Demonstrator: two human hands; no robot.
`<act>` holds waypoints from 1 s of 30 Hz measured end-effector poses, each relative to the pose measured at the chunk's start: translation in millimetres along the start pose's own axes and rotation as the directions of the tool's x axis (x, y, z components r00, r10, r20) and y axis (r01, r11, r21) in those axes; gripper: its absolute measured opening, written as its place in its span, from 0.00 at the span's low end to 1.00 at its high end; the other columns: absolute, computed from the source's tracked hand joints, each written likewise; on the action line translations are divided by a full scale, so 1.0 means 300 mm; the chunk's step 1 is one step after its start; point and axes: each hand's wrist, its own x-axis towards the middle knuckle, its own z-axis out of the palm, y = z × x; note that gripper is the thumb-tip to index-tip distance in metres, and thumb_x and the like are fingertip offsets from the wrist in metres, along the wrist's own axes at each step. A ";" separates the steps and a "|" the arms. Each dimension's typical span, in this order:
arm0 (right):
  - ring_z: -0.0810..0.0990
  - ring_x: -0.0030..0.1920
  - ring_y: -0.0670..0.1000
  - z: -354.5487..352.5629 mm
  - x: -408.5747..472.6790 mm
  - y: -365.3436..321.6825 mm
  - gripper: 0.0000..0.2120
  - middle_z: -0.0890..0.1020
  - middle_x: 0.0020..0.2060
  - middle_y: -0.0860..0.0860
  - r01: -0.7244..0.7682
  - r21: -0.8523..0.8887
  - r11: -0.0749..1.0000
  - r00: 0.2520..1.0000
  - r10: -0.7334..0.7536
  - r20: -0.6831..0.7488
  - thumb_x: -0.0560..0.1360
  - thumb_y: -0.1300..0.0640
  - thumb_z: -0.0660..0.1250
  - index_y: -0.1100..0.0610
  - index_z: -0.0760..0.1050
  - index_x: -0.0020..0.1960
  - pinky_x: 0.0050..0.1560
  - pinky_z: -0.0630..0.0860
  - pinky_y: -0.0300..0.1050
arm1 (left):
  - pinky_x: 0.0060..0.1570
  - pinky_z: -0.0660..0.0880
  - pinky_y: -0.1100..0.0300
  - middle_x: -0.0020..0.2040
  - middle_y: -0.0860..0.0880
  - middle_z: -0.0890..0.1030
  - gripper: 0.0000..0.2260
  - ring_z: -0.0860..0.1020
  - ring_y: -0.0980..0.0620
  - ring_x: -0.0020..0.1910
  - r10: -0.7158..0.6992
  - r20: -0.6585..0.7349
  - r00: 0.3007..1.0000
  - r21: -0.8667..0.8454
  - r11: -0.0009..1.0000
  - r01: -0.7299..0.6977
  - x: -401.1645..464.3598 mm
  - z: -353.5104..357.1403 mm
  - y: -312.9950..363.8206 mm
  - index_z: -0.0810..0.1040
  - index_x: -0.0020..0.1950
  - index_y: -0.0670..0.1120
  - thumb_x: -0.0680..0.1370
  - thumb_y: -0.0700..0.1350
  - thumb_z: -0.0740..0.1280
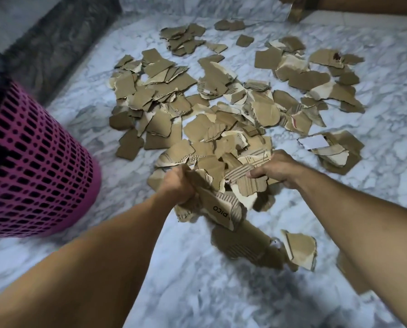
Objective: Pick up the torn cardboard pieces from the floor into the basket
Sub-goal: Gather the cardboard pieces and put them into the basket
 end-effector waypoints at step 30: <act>0.66 0.73 0.59 0.103 0.263 -0.118 0.61 0.66 0.74 0.56 0.031 0.023 0.999 0.993 -0.034 0.116 0.53 0.47 0.85 0.57 0.57 0.77 0.71 0.66 0.52 | 0.29 0.75 0.55 0.48 0.43 0.75 0.29 0.77 0.47 0.40 -0.343 0.184 0.921 -0.666 0.646 0.374 0.177 -0.042 0.027 0.64 0.59 0.47 0.66 0.37 0.78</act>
